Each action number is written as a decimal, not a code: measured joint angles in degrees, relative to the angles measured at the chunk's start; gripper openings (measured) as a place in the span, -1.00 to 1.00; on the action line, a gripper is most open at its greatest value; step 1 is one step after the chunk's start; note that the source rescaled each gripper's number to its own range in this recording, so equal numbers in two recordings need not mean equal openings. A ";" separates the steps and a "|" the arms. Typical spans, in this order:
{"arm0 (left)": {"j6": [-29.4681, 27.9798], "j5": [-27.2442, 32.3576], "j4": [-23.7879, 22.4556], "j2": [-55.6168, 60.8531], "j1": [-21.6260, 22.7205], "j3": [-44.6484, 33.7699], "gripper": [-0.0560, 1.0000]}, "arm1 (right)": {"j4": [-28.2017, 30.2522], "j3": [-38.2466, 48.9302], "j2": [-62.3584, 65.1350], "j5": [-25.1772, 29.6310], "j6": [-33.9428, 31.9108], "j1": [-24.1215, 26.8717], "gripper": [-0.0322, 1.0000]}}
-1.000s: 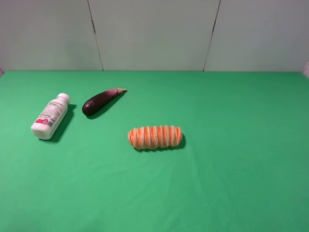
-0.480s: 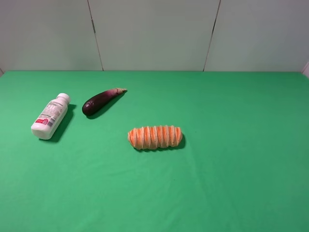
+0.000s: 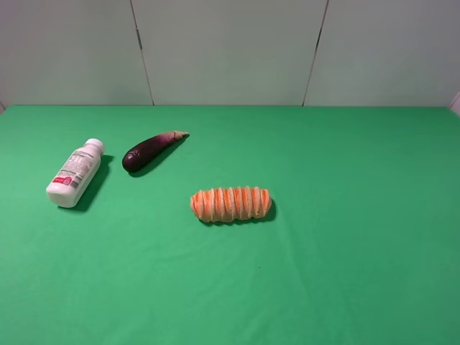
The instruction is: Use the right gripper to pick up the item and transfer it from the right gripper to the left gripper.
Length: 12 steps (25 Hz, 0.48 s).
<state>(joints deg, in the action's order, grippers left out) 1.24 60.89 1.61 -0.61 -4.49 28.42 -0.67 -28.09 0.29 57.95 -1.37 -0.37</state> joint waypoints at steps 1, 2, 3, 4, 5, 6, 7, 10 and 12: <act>0.00 0.00 -0.06 0.66 0.00 0.00 1.00 | 0.00 0.00 0.00 0.00 0.00 0.00 1.00; 0.06 0.00 -0.22 0.80 0.00 0.00 1.00 | 0.00 0.00 0.00 0.00 0.00 0.00 1.00; 0.06 0.00 -0.31 0.92 0.00 0.00 1.00 | 0.00 0.00 0.00 0.00 0.00 0.00 1.00; 0.11 0.00 -0.33 1.01 0.00 0.00 1.00 | 0.00 0.00 0.00 0.00 0.00 0.00 1.00; 0.11 0.00 -0.35 1.03 0.00 0.00 1.00 | 0.00 0.00 0.00 0.00 0.00 0.00 1.00; 0.11 0.00 -0.35 1.03 0.00 0.00 1.00 | 0.00 0.00 0.00 0.00 0.00 0.00 1.00; 0.11 0.00 -0.40 1.03 0.00 0.00 1.00 | 0.00 0.00 0.00 0.00 0.00 0.00 1.00; 0.11 0.00 -0.40 1.03 0.00 0.00 1.00 | 0.00 0.00 0.00 0.00 0.00 0.00 1.00; 0.11 0.00 -0.40 1.03 0.00 0.00 1.00 | 0.00 0.00 0.00 0.00 0.00 0.00 1.00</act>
<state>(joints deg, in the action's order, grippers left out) 1.36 60.89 1.21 0.42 -4.49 28.42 -0.67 -28.09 0.29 57.95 -1.37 -0.37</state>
